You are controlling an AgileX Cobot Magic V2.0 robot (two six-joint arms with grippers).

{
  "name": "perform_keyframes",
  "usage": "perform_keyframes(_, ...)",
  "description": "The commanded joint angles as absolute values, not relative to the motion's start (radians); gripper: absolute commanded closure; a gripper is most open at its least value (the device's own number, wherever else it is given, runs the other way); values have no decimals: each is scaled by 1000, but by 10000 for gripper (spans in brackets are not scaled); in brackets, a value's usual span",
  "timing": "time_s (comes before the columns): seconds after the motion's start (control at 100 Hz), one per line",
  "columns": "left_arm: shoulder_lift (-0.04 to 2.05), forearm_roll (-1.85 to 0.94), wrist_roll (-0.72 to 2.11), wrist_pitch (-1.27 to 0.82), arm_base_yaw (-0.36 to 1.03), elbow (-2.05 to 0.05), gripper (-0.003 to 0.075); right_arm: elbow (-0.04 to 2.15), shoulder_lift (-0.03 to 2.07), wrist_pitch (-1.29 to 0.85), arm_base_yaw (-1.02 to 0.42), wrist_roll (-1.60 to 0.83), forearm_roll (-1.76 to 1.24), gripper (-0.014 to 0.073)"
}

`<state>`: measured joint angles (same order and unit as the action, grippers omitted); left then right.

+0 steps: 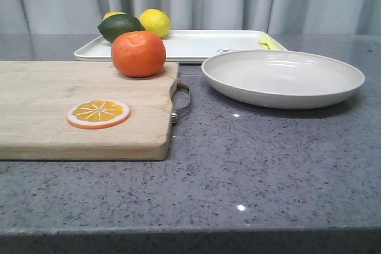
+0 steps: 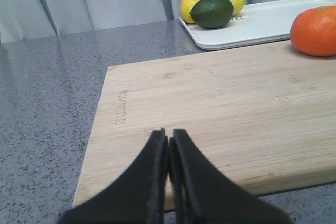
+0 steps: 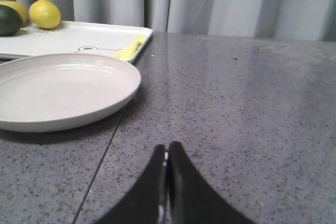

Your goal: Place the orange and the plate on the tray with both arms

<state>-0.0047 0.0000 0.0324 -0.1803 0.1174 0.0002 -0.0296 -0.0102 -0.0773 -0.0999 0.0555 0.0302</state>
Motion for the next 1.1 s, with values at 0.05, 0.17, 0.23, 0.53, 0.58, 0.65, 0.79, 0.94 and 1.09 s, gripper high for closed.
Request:
perform_keyframes(0.05, -37, 0, 24, -93, 115, 10, 741, -7, -23, 5, -101, 53, 43, 695)
perform_keyframes(0.17, -37, 0, 24, -93, 115, 10, 740, -7, -23, 5, -101, 53, 43, 695)
perform_keyframes(0.23, -37, 0, 24, -93, 115, 10, 740, -7, -23, 5, -101, 53, 43, 695)
perform_keyframes(0.53, -37, 0, 24, -93, 115, 10, 741, -7, -23, 5, -101, 53, 43, 695)
perform_keyframes(0.58, -37, 0, 24, -93, 115, 10, 741, -7, -23, 5, -101, 53, 43, 695)
perform_keyframes(0.65, -37, 0, 24, -93, 115, 10, 741, -7, -23, 5, -101, 53, 43, 695)
perform_keyframes(0.79, -37, 0, 24, -93, 115, 10, 740, -7, -23, 5, -101, 53, 43, 695)
perform_keyframes(0.94, -37, 0, 24, -85, 115, 10, 741, -6, -23, 39, -101, 53, 43, 695)
perform_keyframes(1.09, -37, -10, 24, -23, 115, 3, 741, -2, -23, 84, -101, 53, 42, 695)
